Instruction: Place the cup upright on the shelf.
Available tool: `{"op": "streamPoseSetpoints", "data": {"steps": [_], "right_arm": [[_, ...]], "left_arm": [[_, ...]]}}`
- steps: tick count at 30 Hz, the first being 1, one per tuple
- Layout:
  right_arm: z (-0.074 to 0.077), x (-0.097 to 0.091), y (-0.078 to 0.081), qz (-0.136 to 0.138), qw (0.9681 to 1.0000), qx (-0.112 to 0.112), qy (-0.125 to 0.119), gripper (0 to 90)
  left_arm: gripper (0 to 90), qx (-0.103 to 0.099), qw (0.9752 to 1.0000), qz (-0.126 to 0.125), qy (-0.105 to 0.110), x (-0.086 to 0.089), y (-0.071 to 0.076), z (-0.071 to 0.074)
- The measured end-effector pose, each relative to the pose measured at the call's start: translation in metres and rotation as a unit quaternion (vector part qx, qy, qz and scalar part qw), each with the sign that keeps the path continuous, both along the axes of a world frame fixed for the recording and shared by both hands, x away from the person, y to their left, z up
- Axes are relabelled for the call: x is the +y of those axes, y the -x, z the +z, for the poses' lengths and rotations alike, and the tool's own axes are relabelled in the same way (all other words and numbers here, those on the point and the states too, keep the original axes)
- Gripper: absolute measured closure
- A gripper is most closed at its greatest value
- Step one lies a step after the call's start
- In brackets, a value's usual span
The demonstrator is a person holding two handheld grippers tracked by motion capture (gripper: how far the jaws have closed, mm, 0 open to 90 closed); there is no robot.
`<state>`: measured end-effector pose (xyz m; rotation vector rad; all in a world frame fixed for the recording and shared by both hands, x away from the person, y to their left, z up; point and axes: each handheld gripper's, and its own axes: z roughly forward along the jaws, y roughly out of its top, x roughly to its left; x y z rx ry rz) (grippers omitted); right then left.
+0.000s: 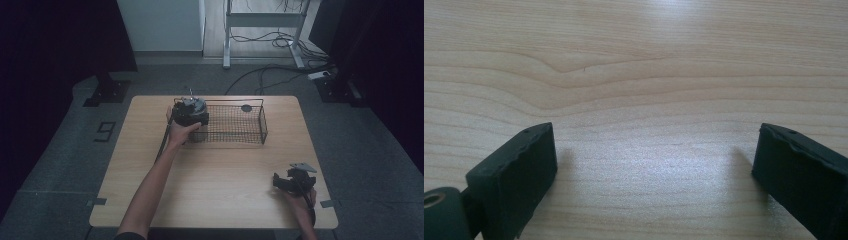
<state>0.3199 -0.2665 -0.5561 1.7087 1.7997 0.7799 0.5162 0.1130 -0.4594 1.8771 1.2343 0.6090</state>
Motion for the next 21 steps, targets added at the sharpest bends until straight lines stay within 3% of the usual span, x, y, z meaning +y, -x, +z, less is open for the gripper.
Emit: {"op": "streamPoseSetpoints", "data": {"steps": [2,7,14,21], "right_arm": [[0.0,0.0,0.0,0.0,1.0,0.0,0.0,3.7],[0.0,0.0,0.0,0.0,1.0,0.0,0.0,3.8],[0.0,0.0,0.0,0.0,1.0,0.0,0.0,3.7],[0.0,0.0,0.0,0.0,1.0,0.0,0.0,3.8]], "left_arm": [[3.4,0.002,1.0,0.0,0.002,0.001,0.0,0.001],[0.0,-0.019,0.9997,-0.008,0.01,0.003,0.004,0.01],[0.0,-0.019,0.9998,-0.008,0.007,0.005,0.009,0.019],[0.0,-0.032,0.9994,-0.005,0.014,0.009,0.021,0.024]]}}
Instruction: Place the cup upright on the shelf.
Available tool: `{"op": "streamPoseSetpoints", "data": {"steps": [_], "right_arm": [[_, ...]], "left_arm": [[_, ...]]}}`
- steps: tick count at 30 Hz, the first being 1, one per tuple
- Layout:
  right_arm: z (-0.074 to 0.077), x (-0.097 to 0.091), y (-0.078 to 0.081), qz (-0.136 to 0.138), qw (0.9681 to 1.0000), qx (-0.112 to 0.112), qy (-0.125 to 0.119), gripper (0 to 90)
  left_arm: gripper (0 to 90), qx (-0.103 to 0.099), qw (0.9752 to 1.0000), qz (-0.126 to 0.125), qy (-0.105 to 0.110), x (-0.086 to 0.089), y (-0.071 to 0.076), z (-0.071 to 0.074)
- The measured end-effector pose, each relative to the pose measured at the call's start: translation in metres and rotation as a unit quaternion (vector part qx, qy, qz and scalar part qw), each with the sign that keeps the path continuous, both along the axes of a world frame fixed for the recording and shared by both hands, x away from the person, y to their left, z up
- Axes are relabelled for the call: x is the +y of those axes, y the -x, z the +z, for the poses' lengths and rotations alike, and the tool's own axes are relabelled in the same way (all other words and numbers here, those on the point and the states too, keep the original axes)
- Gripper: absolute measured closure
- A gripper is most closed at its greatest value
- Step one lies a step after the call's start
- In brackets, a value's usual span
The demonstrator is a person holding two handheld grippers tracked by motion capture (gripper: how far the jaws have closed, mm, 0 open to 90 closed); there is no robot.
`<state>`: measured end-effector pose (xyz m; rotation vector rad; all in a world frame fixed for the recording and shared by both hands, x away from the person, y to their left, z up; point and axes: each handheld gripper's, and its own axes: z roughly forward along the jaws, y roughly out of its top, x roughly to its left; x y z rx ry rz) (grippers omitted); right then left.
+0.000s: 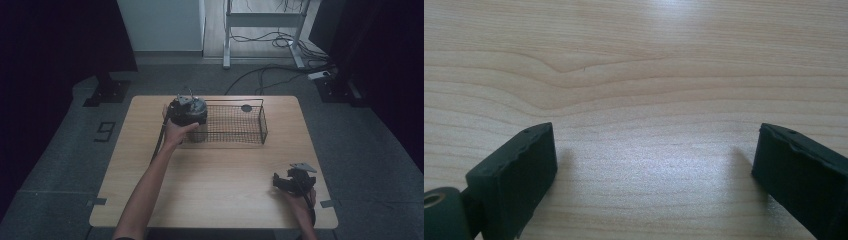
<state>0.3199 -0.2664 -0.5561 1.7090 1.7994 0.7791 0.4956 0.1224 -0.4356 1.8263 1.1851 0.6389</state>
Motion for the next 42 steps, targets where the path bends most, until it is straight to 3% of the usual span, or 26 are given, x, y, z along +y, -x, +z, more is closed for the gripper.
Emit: {"op": "streamPoseSetpoints", "data": {"steps": [8,17,21,22,23,26,34,42], "right_arm": [[0.0,0.0,0.0,-0.001,1.0,0.0,0.001,3.8],[0.0,0.0,0.0,-0.001,1.0,0.0,0.001,3.9],[0.0,0.0,0.0,-0.001,1.0,0.0,0.001,3.8],[0.0,0.0,0.0,-0.001,1.0,0.0,0.001,3.8],[0.0,0.0,0.0,-0.001,1.0,0.0,0.001,3.8],[0.0,0.0,0.0,-0.001,1.0,0.001,0.001,3.8],[0.0,0.0,0.0,-0.002,1.0,0.001,0.0,3.8],[0.0,0.0,0.0,-0.001,1.0,0.001,0.001,3.8]], "left_arm": [[0.0,-0.021,0.9998,-0.001,-0.003,0.01,0.024,0.013],[0.0,-0.019,0.9997,-0.015,-0.008,0.018,0.047,0.016],[0.0,-0.009,0.9993,-0.033,0.016,0.021,0.063,0.015],[0.0,-0.01,0.9988,-0.042,0.021,0.023,0.073,0.016],[0.0,-0.01,0.9988,-0.042,0.021,0.023,0.073,0.016],[0.5,-0.014,0.9983,-0.051,0.026,0.028,0.091,0.016],[2.2,-0.002,0.9979,-0.06,0.024,0.041,0.118,0.002],[2.7,0.023,0.9967,-0.06,0.05,0.058,0.139,-0.016]]}}
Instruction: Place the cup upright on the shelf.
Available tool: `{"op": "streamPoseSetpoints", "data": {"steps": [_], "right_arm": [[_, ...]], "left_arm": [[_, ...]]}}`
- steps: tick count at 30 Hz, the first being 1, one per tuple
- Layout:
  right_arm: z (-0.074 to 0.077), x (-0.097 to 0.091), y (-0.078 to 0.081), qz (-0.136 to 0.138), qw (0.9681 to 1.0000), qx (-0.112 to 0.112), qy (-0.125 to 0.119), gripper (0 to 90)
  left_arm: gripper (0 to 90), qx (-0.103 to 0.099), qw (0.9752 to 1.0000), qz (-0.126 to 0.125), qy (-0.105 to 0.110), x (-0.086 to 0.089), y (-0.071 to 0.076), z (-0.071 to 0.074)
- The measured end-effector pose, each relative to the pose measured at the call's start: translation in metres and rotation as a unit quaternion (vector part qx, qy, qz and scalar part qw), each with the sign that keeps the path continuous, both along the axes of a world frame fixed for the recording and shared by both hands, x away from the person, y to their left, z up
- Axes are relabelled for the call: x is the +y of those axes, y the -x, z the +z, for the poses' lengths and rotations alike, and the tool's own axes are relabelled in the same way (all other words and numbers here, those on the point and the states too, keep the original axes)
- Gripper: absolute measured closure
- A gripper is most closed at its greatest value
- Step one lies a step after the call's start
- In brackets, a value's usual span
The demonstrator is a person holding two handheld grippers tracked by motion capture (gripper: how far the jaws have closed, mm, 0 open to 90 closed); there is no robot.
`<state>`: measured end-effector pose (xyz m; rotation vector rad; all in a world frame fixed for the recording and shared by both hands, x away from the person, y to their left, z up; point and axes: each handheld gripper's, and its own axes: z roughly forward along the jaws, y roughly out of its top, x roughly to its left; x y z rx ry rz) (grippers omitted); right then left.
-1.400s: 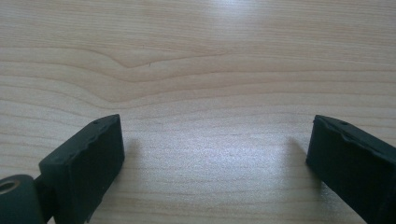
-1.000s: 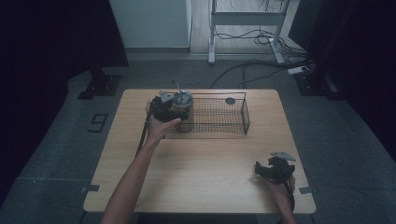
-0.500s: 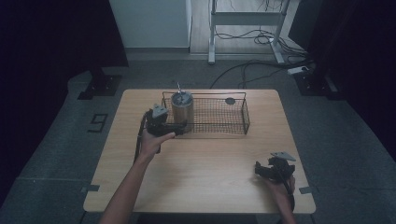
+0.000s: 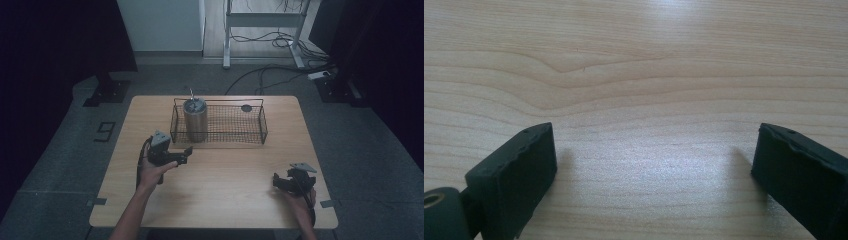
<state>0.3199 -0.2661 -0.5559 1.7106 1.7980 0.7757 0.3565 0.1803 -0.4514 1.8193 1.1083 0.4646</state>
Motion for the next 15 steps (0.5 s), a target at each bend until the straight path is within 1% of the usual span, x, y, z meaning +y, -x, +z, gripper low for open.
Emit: {"op": "streamPoseSetpoints", "data": {"steps": [1,2,6,9,12,14,15], "right_arm": [[0.0,0.0,0.0,0.0,1.0,0.0,0.0,3.8],[0.0,0.0,0.0,0.0,1.0,0.0,0.0,3.8],[0.0,0.0,0.0,0.0,1.0,0.0,0.0,3.8],[0.0,0.0,0.0,0.0,1.0,0.0,0.0,3.8],[0.0,0.0,0.0,0.0,1.0,0.0,0.0,4.0],[0.0,0.0,0.0,-0.001,1.0,0.0,0.0,4.0],[0.0,0.0,0.0,-0.001,1.0,0.0,0.0,4.0]], "left_arm": [[2.7,0.0,1.0,0.0,0.0,0.0,0.0,0.0],[2.7,0.002,1.0,0.0,0.003,0.001,0.003,-0.002],[2.7,0.002,1.0,0.0,-0.001,0.007,0.015,-0.01],[3.1,0.007,1.0,-0.001,0.001,0.012,0.024,-0.016],[3.0,0.009,0.9999,0.002,-0.007,0.015,0.032,-0.023],[3.1,0.013,0.9997,0.008,-0.016,0.019,0.037,-0.029],[3.1,0.015,0.9997,0.012,-0.016,0.02,0.038,-0.031]]}}
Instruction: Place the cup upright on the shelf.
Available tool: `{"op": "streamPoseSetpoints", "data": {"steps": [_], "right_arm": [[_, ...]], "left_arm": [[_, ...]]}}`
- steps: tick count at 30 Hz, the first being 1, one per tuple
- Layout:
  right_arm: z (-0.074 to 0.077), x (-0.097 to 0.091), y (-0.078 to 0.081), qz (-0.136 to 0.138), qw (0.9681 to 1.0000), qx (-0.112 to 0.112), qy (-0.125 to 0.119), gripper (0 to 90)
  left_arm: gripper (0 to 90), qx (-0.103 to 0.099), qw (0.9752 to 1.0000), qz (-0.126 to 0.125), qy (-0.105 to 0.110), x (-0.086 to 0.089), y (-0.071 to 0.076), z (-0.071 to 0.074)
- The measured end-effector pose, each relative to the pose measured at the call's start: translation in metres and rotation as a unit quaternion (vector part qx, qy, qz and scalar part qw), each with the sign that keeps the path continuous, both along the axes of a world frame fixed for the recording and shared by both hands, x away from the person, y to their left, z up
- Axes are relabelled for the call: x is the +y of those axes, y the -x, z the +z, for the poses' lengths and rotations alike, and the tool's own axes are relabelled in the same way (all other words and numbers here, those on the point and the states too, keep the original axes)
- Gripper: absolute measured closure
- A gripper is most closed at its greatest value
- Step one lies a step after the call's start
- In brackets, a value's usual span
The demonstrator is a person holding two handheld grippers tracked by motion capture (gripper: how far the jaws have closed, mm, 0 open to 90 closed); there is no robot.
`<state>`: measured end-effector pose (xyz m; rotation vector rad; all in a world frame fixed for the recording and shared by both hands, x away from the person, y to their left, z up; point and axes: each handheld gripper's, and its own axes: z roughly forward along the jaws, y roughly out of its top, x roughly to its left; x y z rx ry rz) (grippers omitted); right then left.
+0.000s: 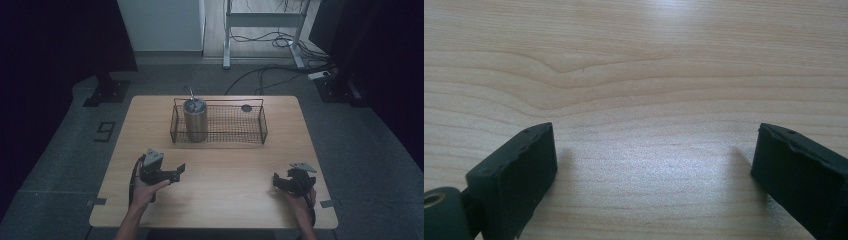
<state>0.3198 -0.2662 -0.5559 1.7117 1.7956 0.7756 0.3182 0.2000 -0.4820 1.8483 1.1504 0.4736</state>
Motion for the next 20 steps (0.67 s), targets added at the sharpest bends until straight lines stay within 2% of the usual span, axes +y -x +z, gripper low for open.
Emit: {"op": "streamPoseSetpoints", "data": {"steps": [2,8,20], "right_arm": [[0.0,0.0,0.0,0.0,1.0,0.0,0.0,4.0],[0.0,0.0,0.0,-0.001,1.0,0.0,0.0,4.1],[0.0,0.0,0.0,-0.001,1.0,-0.001,0.001,4.2]], "left_arm": [[3.4,0.007,1.0,0.004,0.002,0.002,0.003,-0.006],[3.7,0.017,0.9998,0.005,-0.011,0.003,0.008,-0.02],[3.5,0.016,0.9997,0.015,-0.005,0.005,0.007,-0.022]]}}
